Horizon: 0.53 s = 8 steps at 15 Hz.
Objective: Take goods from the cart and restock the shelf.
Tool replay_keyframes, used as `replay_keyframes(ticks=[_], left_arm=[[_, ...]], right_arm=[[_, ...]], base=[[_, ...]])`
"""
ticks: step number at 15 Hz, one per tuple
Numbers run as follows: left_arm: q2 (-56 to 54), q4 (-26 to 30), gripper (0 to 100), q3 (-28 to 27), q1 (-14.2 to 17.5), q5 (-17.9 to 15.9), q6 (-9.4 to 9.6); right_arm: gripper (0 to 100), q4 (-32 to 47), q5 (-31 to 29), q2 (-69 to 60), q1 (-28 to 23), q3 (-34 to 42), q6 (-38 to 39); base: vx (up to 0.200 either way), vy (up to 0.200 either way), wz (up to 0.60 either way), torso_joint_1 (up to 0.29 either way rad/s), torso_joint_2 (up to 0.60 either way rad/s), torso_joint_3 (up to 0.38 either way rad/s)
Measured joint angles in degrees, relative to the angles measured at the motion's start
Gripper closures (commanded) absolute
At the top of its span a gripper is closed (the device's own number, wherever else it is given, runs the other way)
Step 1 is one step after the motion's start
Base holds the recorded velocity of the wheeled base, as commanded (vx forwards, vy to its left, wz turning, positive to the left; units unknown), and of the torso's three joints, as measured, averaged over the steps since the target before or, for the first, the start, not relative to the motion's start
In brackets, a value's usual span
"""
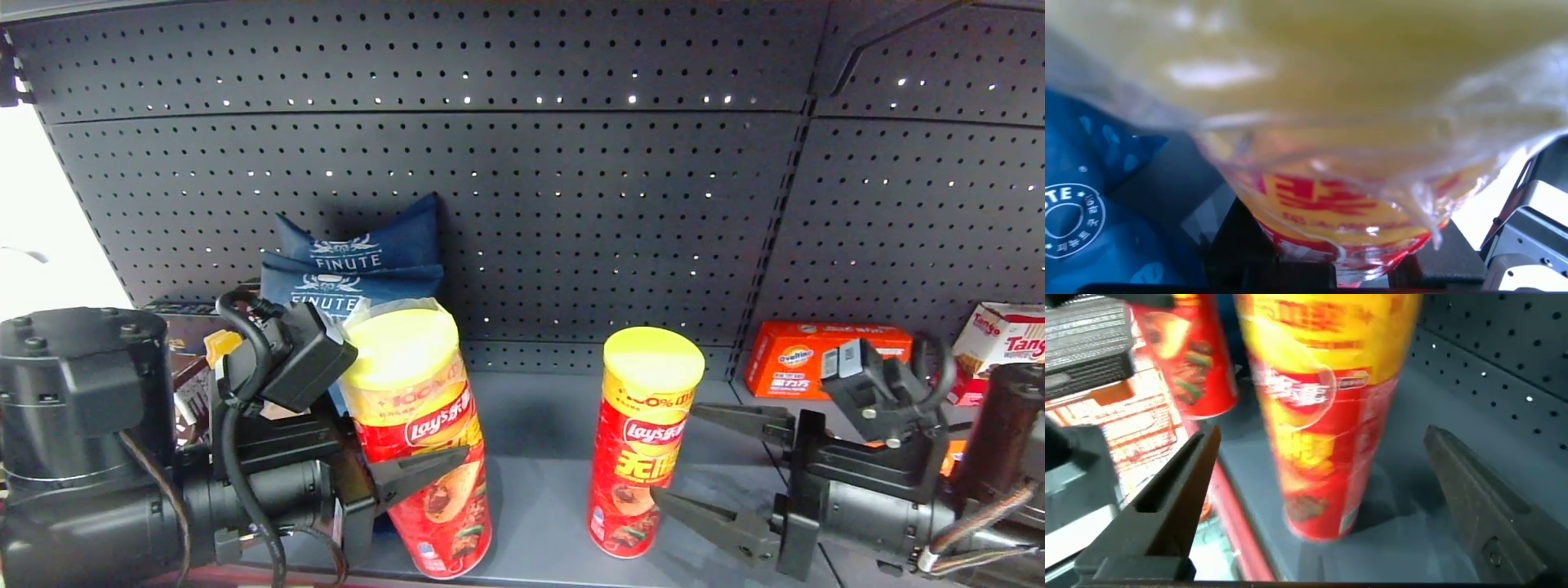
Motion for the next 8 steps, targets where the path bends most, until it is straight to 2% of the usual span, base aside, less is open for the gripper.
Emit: replay_keyframes(ticks=[3,5,8], left_arm=[[-0.22,0.00,100,-0.06,0.00,-0.07,0.00],[-0.30,-0.06,100,-0.09,-0.02,-0.07,0.05],[-0.55,-0.13,100,-0.22,-0.02,-0.09,0.05]], right_arm=[[0,10.02,-3.06,-9.29,0.00,-1.08,0.00],[0,15.82,-12.62,-15.58,0.00,-2.16,0.00],[0,18.53,-17.69,-22.47,-2.62,-1.96,0.00]], base=[[0.000,0.000,0.00,0.000,0.00,0.000],[0.000,0.000,0.00,0.000,0.00,0.000],[0.000,0.000,0.00,0.000,0.00,0.000]])
